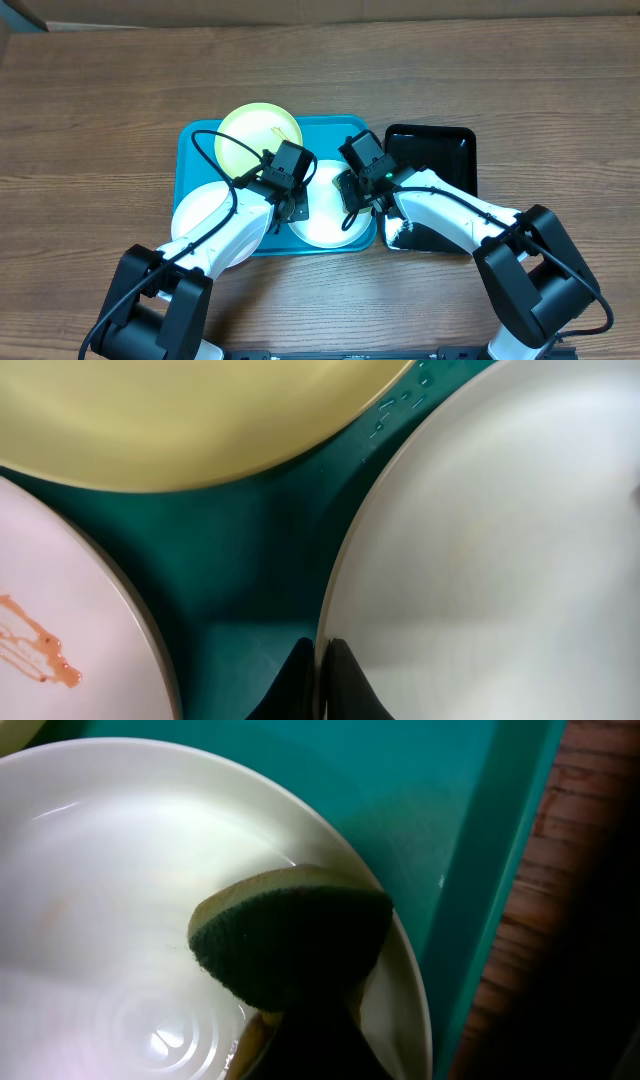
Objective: Clean dirty plates on tray and stack at the side
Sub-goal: 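Scrub the white plate with the sponge while the left gripper holds it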
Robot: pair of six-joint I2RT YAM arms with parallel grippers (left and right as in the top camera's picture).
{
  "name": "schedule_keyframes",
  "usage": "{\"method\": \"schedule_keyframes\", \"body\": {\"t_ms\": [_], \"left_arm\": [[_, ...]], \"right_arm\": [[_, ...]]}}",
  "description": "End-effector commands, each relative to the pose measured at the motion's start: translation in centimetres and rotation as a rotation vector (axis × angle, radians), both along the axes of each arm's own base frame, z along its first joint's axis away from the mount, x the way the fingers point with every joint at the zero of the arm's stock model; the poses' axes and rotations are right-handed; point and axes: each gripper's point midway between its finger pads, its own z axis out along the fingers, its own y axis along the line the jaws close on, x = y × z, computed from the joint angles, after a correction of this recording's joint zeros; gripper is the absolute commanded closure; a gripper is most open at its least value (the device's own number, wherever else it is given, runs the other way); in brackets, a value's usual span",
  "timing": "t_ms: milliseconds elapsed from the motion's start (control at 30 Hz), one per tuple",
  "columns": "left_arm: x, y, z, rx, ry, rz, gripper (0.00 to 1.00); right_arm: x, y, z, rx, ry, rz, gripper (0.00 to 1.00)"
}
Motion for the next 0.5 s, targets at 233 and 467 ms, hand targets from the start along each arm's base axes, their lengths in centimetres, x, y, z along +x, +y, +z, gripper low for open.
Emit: {"method": "schedule_keyframes", "body": {"t_ms": [233, 467], "left_arm": [[-0.4, 0.1, -0.7, 0.006, 0.019, 0.011, 0.96], [-0.4, 0.2, -1.6, 0.012, 0.026, 0.012, 0.96]], "right_arm": [[0.0, -0.7, -2.0, -0.059, 0.011, -0.012, 0.96], [-1.3, 0.4, -3.7, -0.007, 0.099, 0.000, 0.96]]}}
